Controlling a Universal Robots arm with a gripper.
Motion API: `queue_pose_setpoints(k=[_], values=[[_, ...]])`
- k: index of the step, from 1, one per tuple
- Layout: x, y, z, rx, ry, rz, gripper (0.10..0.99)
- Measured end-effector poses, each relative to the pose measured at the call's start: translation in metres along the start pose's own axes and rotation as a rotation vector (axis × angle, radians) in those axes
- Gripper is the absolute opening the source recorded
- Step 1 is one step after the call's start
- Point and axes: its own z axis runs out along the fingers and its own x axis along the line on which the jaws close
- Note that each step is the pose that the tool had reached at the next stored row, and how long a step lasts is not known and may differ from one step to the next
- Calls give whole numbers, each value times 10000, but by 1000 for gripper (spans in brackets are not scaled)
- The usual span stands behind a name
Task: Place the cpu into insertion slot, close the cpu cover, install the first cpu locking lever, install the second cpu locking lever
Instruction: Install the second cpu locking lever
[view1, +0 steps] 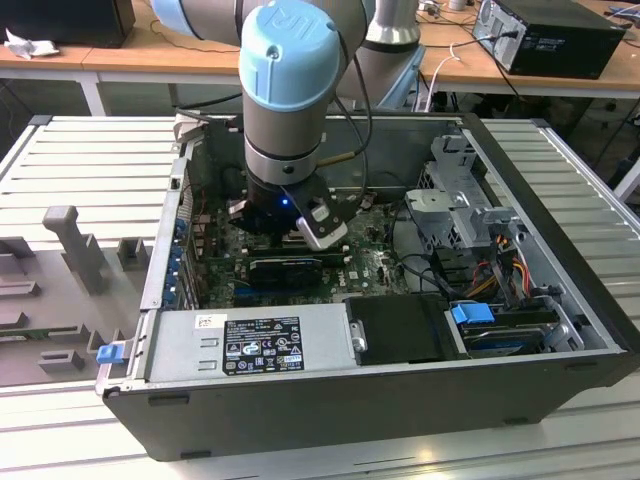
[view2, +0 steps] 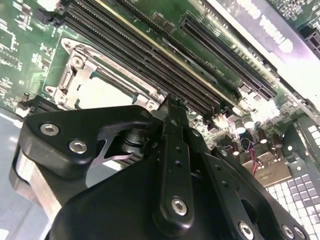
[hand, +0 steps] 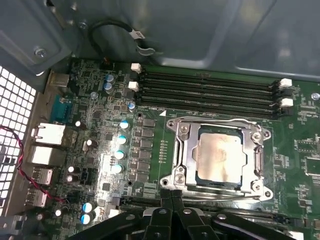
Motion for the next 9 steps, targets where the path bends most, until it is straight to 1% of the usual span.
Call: queue_pose_setpoints(k=[1,5,7,9], values=[[5,-5,19,-21,-2,-1,106],[16,-14,63,-36,-2,-1,106],[16,-20,91,-73,-7,-1,106],[14,-9,106,-115,-11,-5,106]])
